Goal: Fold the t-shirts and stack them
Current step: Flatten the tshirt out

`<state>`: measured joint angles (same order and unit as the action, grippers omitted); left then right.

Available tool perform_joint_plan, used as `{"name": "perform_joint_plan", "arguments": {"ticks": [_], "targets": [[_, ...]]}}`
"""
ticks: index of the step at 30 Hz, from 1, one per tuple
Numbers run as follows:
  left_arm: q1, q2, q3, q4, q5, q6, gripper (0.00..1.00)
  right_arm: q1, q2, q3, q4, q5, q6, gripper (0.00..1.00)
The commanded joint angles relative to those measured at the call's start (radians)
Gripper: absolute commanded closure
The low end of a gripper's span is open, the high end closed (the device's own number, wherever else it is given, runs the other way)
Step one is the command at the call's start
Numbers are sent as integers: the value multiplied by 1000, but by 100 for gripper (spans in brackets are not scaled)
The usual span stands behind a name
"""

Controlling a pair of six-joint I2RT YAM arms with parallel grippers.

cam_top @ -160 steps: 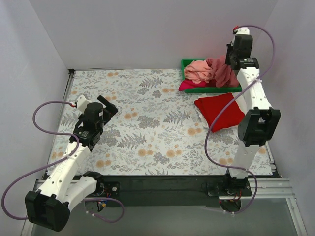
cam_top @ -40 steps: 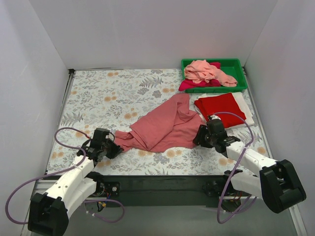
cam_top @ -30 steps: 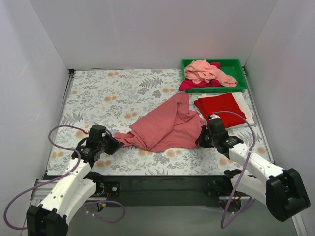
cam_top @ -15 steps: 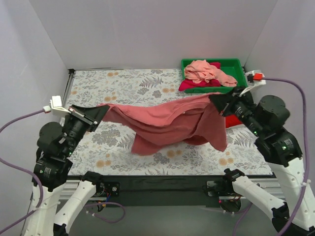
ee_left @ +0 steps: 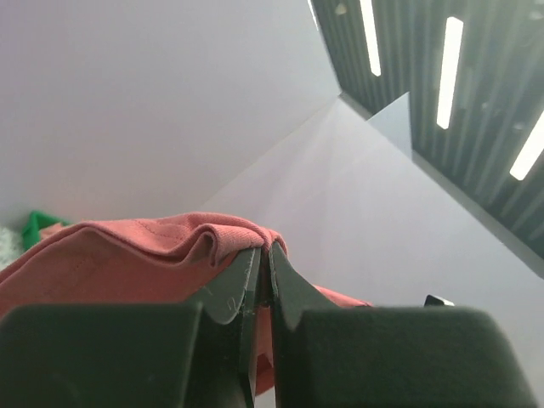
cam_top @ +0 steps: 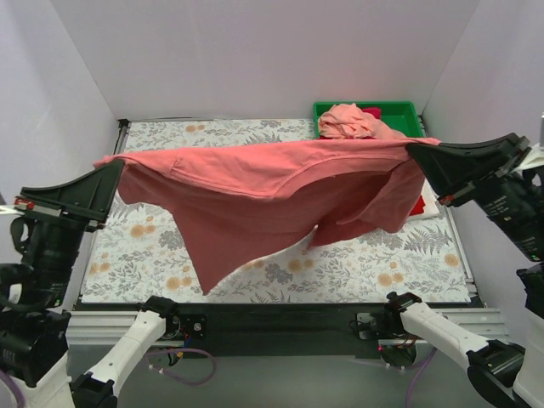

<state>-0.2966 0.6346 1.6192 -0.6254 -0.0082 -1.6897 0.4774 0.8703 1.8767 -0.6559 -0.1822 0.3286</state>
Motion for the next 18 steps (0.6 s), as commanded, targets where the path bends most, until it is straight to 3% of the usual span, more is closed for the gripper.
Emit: {"name": "perform_joint_plan", "arguments": {"ticks": [1,6,11,14,18], "targets": [[-1,45,93,13,-21,47,100,3,42,108,35,-66,-20,99],[-1,132,151,7,-83,103,100,1,116,137,56,-59,-45,99],[-3,322,143,44,-409,197,100,3,252,156,126,39,-103,99],[-3,476,186,36,-508,255,100,1,389,188,197,91,-144,99],[8,669,276,143,-585,373,100,-3,623,313,292,154,-184,99]]}}
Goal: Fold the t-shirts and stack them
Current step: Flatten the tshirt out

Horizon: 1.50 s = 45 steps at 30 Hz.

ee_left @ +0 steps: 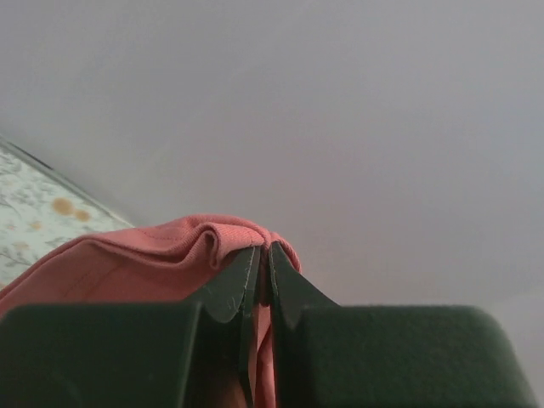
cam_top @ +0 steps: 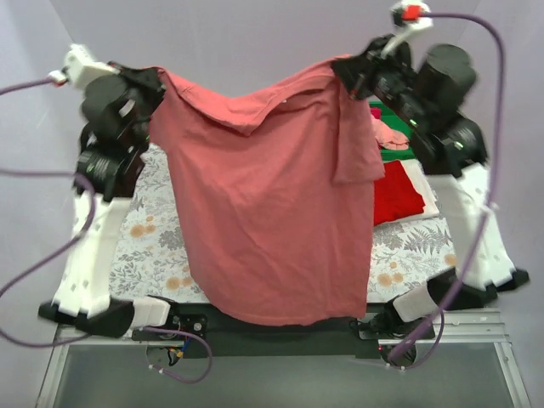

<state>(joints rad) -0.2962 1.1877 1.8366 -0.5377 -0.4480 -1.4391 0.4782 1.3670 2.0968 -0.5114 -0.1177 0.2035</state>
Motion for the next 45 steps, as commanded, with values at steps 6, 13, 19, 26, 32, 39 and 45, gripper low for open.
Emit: {"name": "perform_joint_plan", "arguments": {"ticks": [6,13,19,26,32,39,45], "targets": [[181,465,542,-33,-34,206,100,-32,363,321,298,21,32,99],[221,246,379,148,9,269,100,-44,265,157,401,-98,100,99],[221,-23,-112,177,-105,235,100,-44,32,-280,402,-235,85,99],[221,-502,-741,-97,-175,-212,96,-44,-244,-930,407,-287,50,96],[221,-841,-1131,-534,30,-762,60,-43,-405,-1337,376,-387,83,75],[221,-1025,-1022,-693,-9,-828,14,-44,-531,-1400,183,-194,140,14],[221,-852,-1033,-440,155,-573,12,-44,-571,-1406,94,-14,152,2]]}}
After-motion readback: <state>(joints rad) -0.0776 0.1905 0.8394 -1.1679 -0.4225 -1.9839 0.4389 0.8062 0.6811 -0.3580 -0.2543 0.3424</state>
